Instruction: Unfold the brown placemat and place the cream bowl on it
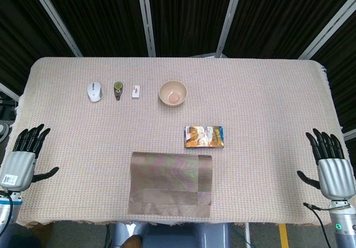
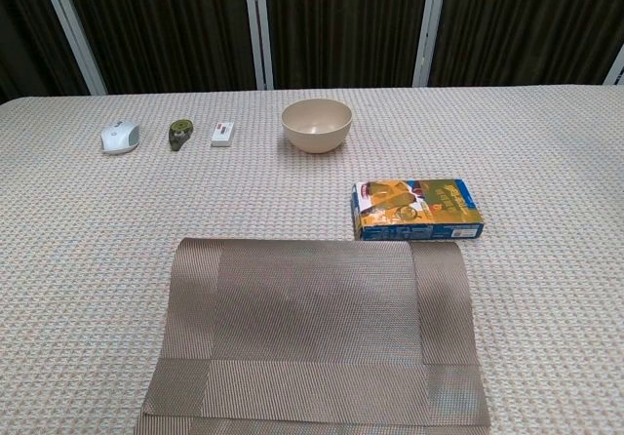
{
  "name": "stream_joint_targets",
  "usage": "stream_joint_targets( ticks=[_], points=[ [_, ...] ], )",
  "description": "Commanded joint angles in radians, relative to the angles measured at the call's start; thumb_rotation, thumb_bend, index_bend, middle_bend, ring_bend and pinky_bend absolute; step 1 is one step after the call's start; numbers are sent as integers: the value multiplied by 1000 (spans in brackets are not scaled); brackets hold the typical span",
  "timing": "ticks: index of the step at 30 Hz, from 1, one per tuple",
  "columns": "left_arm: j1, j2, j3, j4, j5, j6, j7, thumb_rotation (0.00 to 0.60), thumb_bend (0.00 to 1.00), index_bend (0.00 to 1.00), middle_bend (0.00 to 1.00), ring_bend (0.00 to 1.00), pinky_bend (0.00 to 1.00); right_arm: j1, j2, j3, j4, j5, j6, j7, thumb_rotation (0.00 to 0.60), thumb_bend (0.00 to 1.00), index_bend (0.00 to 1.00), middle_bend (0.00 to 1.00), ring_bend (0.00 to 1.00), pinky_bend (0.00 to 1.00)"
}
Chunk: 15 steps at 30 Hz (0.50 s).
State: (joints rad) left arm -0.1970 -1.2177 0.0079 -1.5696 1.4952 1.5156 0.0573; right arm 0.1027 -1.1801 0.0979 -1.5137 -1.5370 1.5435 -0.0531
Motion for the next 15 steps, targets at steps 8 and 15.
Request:
stream_joint_targets(
  ticks=[8,15],
  points=[
    [-16,-23,19,42,69,-36,-4,600,0,0,0,0,0,-2,6,-2,-8,-6,5,15,600,0,0,0,0,0],
    [-168,-210,125,271,415,-115,-172,600,0,181,0,0,0,12,-7,-1,-4,29,-46,-20,600,0,0,0,0,0]
  ],
)
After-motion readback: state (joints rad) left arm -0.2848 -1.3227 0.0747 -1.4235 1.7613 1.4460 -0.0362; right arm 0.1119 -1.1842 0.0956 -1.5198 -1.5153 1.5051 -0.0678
